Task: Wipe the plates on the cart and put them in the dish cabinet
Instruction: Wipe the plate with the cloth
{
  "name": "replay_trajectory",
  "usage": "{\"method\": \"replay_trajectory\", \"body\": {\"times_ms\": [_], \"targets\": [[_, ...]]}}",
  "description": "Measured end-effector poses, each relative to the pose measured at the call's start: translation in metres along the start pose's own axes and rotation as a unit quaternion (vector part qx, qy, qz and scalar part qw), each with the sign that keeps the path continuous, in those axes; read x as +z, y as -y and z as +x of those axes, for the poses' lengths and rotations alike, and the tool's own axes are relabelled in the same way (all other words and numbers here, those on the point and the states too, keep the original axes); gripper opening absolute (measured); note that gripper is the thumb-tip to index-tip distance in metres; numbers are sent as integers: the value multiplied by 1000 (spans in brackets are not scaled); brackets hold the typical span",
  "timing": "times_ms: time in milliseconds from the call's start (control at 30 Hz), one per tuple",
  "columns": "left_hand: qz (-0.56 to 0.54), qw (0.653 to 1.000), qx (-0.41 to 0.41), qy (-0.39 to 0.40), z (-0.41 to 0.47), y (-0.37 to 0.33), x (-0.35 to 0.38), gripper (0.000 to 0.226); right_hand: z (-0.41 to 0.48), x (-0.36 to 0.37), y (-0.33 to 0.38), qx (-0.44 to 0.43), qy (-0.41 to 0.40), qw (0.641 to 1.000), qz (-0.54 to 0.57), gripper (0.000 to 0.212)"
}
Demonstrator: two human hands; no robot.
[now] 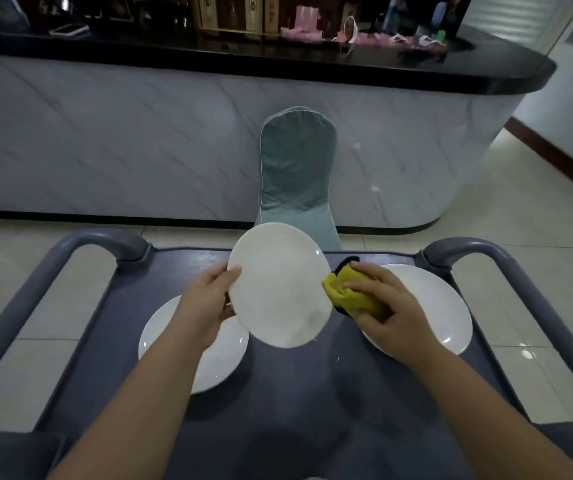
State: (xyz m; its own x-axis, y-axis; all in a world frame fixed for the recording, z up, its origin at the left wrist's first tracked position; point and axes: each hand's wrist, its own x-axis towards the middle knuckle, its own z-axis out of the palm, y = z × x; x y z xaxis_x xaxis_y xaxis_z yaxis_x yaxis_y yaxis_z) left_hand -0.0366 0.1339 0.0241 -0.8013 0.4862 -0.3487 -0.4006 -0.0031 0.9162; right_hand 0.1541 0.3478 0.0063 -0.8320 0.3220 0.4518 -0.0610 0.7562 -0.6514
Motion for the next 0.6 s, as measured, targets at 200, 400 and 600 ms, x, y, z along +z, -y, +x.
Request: {"method": "replay_trajectory", "body": {"times_ms": [200, 400, 600], "targets": [[270, 940, 192, -76, 17, -11, 26, 15, 33, -12, 35, -91, 79, 993, 17, 48], [482, 788, 381, -44, 6, 0, 44, 20, 38, -6, 41, -120, 22, 992, -14, 39], [503, 691, 518, -30, 4, 4, 40, 20, 43, -7, 39, -37, 94, 994, 35, 46]]}}
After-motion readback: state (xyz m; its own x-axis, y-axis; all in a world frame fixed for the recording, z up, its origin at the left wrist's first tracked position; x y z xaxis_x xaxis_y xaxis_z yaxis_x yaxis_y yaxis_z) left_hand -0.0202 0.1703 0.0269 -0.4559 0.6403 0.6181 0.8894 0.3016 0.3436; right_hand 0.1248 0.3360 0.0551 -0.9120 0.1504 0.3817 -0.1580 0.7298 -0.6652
